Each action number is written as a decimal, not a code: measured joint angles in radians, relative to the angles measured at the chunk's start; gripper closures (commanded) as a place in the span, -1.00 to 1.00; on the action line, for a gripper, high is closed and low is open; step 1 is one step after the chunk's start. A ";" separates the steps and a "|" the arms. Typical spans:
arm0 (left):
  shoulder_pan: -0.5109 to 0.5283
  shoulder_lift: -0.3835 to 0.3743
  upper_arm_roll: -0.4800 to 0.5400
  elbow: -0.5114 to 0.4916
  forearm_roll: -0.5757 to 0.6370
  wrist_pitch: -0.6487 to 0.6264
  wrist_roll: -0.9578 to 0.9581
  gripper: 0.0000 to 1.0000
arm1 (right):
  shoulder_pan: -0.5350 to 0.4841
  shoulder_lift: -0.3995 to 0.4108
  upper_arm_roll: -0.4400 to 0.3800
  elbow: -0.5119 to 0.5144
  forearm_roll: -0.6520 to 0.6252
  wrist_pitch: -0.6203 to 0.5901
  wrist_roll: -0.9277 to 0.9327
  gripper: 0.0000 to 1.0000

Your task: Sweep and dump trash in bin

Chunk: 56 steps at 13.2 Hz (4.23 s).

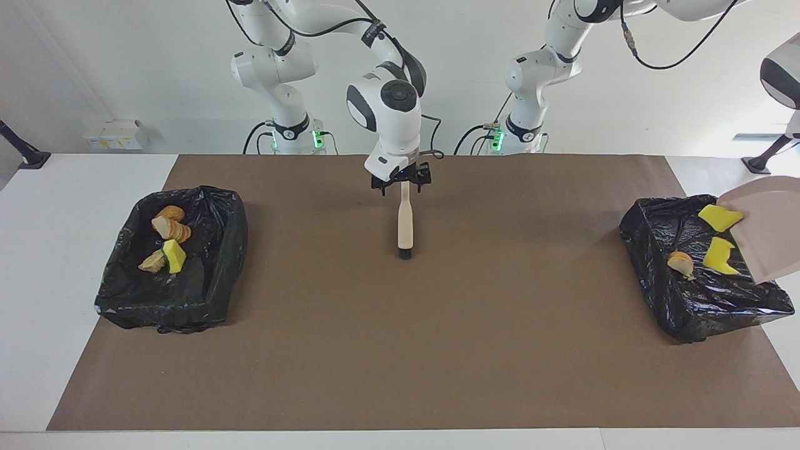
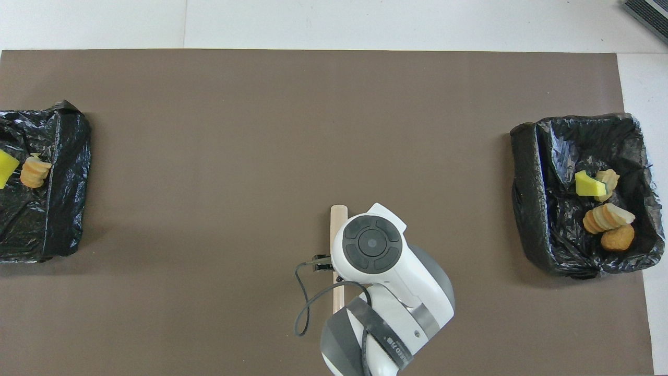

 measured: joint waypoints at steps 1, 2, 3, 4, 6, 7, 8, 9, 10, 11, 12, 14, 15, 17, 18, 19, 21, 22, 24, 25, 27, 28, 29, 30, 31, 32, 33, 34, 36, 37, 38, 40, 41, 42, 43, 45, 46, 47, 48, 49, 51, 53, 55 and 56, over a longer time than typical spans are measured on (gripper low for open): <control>-0.013 -0.016 -0.001 0.000 0.023 -0.001 0.000 1.00 | -0.036 0.000 -0.001 0.008 -0.034 0.008 -0.001 -1.00; -0.029 -0.030 -0.001 -0.001 0.042 -0.004 0.000 1.00 | -0.071 0.001 -0.002 0.018 -0.057 0.011 -0.003 -1.00; -0.048 -0.039 -0.002 -0.003 0.061 -0.010 0.000 1.00 | -0.104 0.001 -0.003 0.033 -0.068 0.012 -0.007 -1.00; -0.067 -0.043 -0.002 -0.003 0.076 -0.024 -0.002 1.00 | -0.133 0.001 -0.004 0.051 -0.071 0.012 -0.010 -1.00; -0.089 -0.050 -0.005 -0.004 0.080 -0.053 -0.007 1.00 | -0.170 0.001 -0.005 0.086 -0.073 0.012 -0.014 -1.00; -0.094 -0.055 -0.006 -0.003 0.069 -0.065 -0.009 1.00 | -0.177 0.000 -0.005 0.099 -0.074 0.012 -0.016 -1.00; -0.099 -0.060 -0.009 -0.003 0.035 -0.081 -0.009 1.00 | -0.177 0.000 -0.005 0.109 -0.074 0.011 -0.016 -1.00; -0.102 -0.063 -0.013 -0.004 -0.016 -0.104 -0.009 1.00 | -0.178 -0.001 -0.006 0.122 -0.075 0.006 -0.016 -1.00; -0.112 -0.066 -0.018 -0.004 -0.068 -0.135 -0.009 1.00 | -0.183 -0.003 -0.006 0.145 -0.076 -0.007 -0.016 -1.00; -0.130 -0.069 -0.025 -0.005 -0.118 -0.178 -0.010 1.00 | -0.199 -0.007 -0.006 0.181 -0.079 -0.034 -0.026 -1.00; -0.161 -0.072 -0.029 -0.006 -0.161 -0.224 -0.023 1.00 | -0.223 -0.014 -0.006 0.221 -0.079 -0.069 -0.067 -1.00; -0.242 -0.078 -0.034 -0.008 -0.215 -0.320 -0.111 1.00 | -0.271 -0.024 -0.007 0.277 -0.079 -0.129 -0.175 -1.00; -0.284 -0.080 -0.036 -0.009 -0.256 -0.362 -0.180 1.00 | -0.289 -0.028 -0.007 0.292 -0.079 -0.142 -0.214 -1.00; -0.337 -0.095 -0.038 -0.030 -0.347 -0.390 -0.323 1.00 | -0.310 -0.030 -0.007 0.301 -0.079 -0.145 -0.251 -1.00; -0.355 -0.108 -0.039 -0.054 -0.390 -0.393 -0.400 1.00 | -0.321 -0.030 -0.009 0.304 -0.079 -0.147 -0.276 -1.00; -0.375 -0.123 -0.038 -0.086 -0.440 -0.396 -0.492 1.00 | -0.323 -0.031 -0.024 0.307 -0.080 -0.157 -0.318 -1.00; -0.422 -0.141 -0.039 -0.150 -0.534 -0.396 -0.663 1.00 | -0.289 -0.036 -0.112 0.330 -0.080 -0.202 -0.408 -1.00; -0.455 -0.143 -0.039 -0.174 -0.579 -0.396 -0.754 1.00 | -0.245 -0.042 -0.189 0.358 -0.080 -0.249 -0.450 -1.00; -0.531 -0.143 -0.041 -0.210 -0.661 -0.393 -0.953 1.00 | -0.182 -0.056 -0.313 0.425 -0.080 -0.367 -0.522 -1.00; -0.565 -0.143 -0.042 -0.221 -0.694 -0.389 -1.045 1.00 | -0.174 -0.065 -0.349 0.449 -0.080 -0.411 -0.547 -1.00; -0.621 -0.141 -0.042 -0.234 -0.773 -0.361 -1.225 1.00 | -0.172 -0.083 -0.412 0.477 -0.080 -0.466 -0.602 -1.00; -0.640 -0.138 -0.042 -0.241 -0.813 -0.337 -1.307 1.00 | -0.173 -0.095 -0.443 0.479 -0.079 -0.474 -0.626 -1.00; -0.661 -0.133 -0.042 -0.247 -0.854 -0.302 -1.397 1.00 | -0.173 -0.108 -0.474 0.477 -0.077 -0.479 -0.643 -1.00; -0.684 -0.124 -0.042 -0.250 -0.881 -0.265 -1.478 1.00 | -0.173 -0.117 -0.496 0.473 -0.076 -0.484 -0.648 -1.00; -0.710 -0.112 -0.042 -0.253 -0.904 -0.226 -1.556 1.00 | -0.173 -0.123 -0.511 0.465 -0.074 -0.486 -0.648 -1.00; -0.738 -0.092 -0.042 -0.254 -0.931 -0.179 -1.643 1.00 | -0.173 -0.129 -0.527 0.452 -0.063 -0.486 -0.648 -1.00; -0.765 -0.066 -0.042 -0.255 -0.957 -0.130 -1.718 1.00 | -0.173 -0.134 -0.539 0.441 -0.050 -0.486 -0.648 -1.00; -0.791 -0.036 -0.042 -0.256 -0.978 -0.078 -1.778 1.00 | -0.174 -0.137 -0.546 0.433 -0.043 -0.486 -0.648 -1.00; -0.825 0.026 -0.042 -0.255 -1.002 0.022 -1.881 1.00 | -0.173 -0.143 -0.548 0.424 -0.041 -0.486 -0.648 -1.00; -0.830 0.053 -0.042 -0.255 -1.033 0.064 -1.923 1.00 | -0.173 -0.144 -0.548 0.423 -0.041 -0.486 -0.648 -1.00; -0.833 0.077 -0.042 -0.254 -1.066 0.110 -1.954 1.00 | -0.173 -0.144 -0.548 0.423 -0.040 -0.486 -0.648 -1.00; -0.839 0.121 -0.041 -0.253 -1.094 0.201 -1.983 1.00 | -0.173 -0.145 -0.548 0.421 -0.039 -0.486 -0.648 -1.00; -0.843 0.138 -0.041 -0.252 -1.097 0.232 -2.004 1.00 | -0.173 -0.145 -0.548 0.420 -0.039 -0.486 -0.648 -1.00; -0.847 0.149 -0.042 -0.252 -1.098 0.248 -2.034 1.00 | -0.173 -0.145 -0.548 0.420 -0.039 -0.486 -0.648 -1.00; -0.856 0.155 -0.042 -0.252 -1.098 0.249 -2.060 1.00 | -0.173 -0.146 -0.547 0.419 -0.038 -0.487 -0.648 -1.00; -0.877 0.158 -0.042 -0.257 -1.100 0.249 -2.129 1.00 | -0.173 -0.148 -0.545 0.420 -0.036 -0.504 -0.648 -1.00; -0.886 0.158 -0.042 -0.266 -1.100 0.249 -2.173 1.00 | -0.173 -0.151 -0.544 0.422 -0.036 -0.516 -0.648 -1.00; -0.901 0.158 -0.042 -0.278 -1.100 0.251 -2.203 1.00 | -0.173 -0.156 -0.543 0.426 -0.036 -0.530 -0.648 -1.00; -0.915 0.158 -0.042 -0.287 -1.100 0.259 -2.223 -0.98 | -0.172 -0.161 -0.542 0.428 -0.036 -0.538 -0.648 -1.00; -0.922 0.158 -0.042 -0.290 -1.100 0.266 -2.231 -1.00 | -0.171 -0.166 -0.540 0.428 -0.035 -0.540 -0.648 -1.00; -0.923 0.158 -0.039 -0.291 -1.100 0.267 -2.231 -1.00 | -0.163 -0.169 -0.537 0.428 -0.034 -0.540 -0.648 -1.00; -0.920 0.153 -0.023 -0.289 -1.100 0.267 -2.231 -1.00 | -0.160 -0.169 -0.534 0.428 -0.034 -0.540 -0.648 -1.00; -0.883 0.132 -0.004 -0.284 -1.100 0.265 -2.230 -1.00 | -0.159 -0.169 -0.529 0.428 -0.032 -0.540 -0.648 -1.00; -0.852 0.118 -0.001 -0.283 -1.100 0.264 -2.226 -1.00 | -0.159 -0.169 -0.525 0.428 -0.031 -0.540 -0.648 -1.00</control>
